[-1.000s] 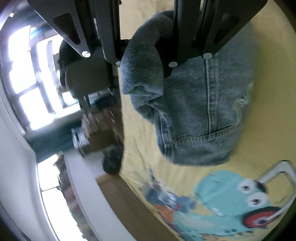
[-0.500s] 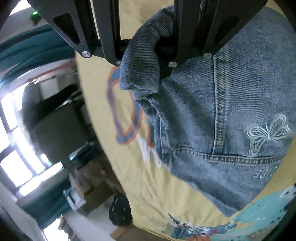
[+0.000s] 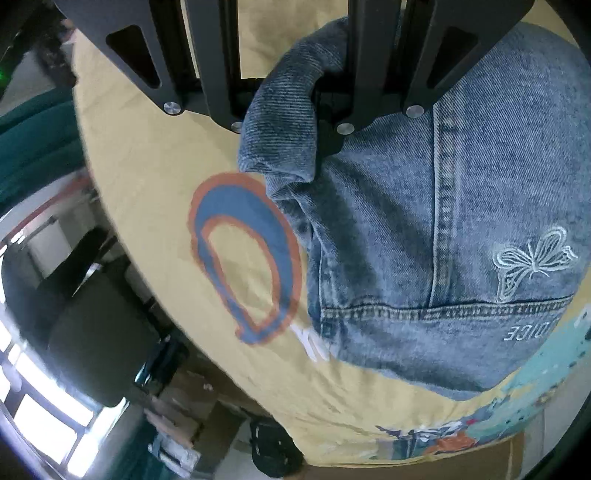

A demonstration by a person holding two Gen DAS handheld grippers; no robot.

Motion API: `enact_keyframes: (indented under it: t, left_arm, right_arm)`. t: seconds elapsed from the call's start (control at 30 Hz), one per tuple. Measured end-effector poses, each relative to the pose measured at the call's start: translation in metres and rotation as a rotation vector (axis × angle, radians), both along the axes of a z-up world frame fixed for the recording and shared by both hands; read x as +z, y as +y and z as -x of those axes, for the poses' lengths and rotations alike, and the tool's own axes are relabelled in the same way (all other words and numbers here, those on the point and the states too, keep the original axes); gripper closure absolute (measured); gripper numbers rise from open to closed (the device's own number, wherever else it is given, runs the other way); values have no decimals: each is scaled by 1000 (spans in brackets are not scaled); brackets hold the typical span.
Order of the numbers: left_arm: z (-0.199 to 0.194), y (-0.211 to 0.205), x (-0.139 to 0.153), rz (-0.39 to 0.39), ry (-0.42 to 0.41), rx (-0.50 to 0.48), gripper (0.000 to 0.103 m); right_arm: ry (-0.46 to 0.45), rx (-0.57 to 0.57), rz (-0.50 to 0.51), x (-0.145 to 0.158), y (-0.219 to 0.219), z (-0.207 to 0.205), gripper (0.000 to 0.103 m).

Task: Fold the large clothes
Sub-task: 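Lift the side edge with the left gripper and fold it over the bundle, then lay the folded side down and open the left gripper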

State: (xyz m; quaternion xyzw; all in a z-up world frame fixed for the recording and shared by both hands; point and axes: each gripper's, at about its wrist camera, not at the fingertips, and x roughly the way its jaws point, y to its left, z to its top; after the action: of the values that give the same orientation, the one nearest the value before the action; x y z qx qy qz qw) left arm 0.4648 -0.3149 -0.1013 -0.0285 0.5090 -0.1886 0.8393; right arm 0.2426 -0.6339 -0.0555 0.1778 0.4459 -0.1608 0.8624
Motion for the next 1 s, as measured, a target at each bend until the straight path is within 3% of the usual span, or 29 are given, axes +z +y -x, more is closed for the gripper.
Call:
enact_keyframes:
  t: [0.07, 0.13, 0.37, 0.5, 0.57, 0.63, 0.7, 1.0]
  left_arm:
    - [1, -6, -13, -38, 12, -15, 92]
    - [1, -5, -20, -26, 19, -8, 92]
    - [10, -24, -21, -56, 1, -23, 92]
    - [10, -32, -27, -71, -6, -53, 87]
    - [16, -32, -23, -57, -15, -61, 80]
    - [20, -41, -16, -47, -22, -86, 63]
    - [27, -47, -9, -49, -39, -112, 57]
    - [65, -50, 28, -1, -66, -197, 55]
  right_arm:
    - [7, 4, -2, -3, 2, 1, 22]
    - [12, 6, -6, -5, 4, 3, 22]
    - [7, -8, 1, 3, 1, 10, 22]
    - [3, -19, 7, 11, -3, 19, 23]
    - [-2, -31, 9, 16, -6, 26, 23]
    - [-5, -38, 13, 21, -8, 31, 22]
    - [-6, -41, 19, 27, -9, 36, 22]
    - [-42, -34, 38, 61, 0, 50, 22]
